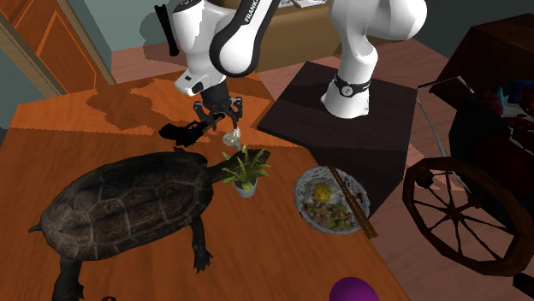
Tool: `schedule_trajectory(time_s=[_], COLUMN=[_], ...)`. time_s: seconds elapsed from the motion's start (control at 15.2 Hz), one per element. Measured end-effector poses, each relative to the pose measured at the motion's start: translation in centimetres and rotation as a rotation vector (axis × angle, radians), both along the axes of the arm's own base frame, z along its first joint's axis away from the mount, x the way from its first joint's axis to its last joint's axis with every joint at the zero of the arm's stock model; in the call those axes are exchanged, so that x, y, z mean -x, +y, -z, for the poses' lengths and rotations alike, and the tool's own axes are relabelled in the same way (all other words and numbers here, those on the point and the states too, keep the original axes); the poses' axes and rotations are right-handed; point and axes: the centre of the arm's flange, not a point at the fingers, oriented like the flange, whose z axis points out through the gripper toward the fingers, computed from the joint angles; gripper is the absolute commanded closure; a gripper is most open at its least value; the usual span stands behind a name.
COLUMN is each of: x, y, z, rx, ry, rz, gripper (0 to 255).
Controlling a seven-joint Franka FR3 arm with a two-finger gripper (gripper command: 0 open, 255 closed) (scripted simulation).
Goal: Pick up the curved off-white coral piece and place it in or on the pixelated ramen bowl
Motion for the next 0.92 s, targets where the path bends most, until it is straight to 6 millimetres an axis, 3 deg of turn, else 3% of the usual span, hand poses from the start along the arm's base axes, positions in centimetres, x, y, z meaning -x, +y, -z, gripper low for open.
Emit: schedule_trajectory(time_s=[0.33, 0.4, 0.53, 0.73, 0.92], x=[0.2, 0.2, -0.4, -3.2, -3.4], y=[0.0, 0.0, 0.9, 5.1, 5.8], z=[-2.3, -2.3, -1.9, 0.3, 2.2], rx=[0.0, 0.001, 0.026, 0.18, 0.219], ry=[0.006, 0.006, 0.034, 0.203, 0.231], rz=[0.001, 0.001, -0.007, -0.007, -0.003], gripper=[255, 0, 0, 0, 0])
